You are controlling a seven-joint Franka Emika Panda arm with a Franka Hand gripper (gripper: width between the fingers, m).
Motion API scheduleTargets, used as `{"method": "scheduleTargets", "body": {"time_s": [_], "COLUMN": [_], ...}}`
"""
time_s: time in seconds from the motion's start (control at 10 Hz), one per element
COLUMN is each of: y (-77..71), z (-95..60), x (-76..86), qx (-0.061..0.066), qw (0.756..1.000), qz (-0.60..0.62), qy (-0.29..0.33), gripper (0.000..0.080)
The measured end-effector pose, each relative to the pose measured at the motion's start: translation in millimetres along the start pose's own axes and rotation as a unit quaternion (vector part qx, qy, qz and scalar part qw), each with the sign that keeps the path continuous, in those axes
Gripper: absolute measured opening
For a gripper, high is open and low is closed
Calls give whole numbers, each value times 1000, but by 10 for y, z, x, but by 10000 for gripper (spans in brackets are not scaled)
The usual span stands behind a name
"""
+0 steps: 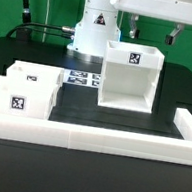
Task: Assemble drawer
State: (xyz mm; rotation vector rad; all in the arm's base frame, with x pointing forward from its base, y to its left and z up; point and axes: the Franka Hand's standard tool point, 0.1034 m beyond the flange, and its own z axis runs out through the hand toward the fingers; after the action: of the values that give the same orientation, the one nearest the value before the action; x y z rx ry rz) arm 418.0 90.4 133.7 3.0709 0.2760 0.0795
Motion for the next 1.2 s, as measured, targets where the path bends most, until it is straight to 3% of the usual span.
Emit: {"method": "scheduleTargets", "body": {"time_s": [0.6,0.9,1.2], "y": [-72,-160,-182], "z": [81,278,372], "x": [-30,-48,-81], "qx": [-1,9,23], "qw": [999,998,996], "qz": [40,65,83], "qy": [-2,-9,-9], "gripper": [650,650,650]}}
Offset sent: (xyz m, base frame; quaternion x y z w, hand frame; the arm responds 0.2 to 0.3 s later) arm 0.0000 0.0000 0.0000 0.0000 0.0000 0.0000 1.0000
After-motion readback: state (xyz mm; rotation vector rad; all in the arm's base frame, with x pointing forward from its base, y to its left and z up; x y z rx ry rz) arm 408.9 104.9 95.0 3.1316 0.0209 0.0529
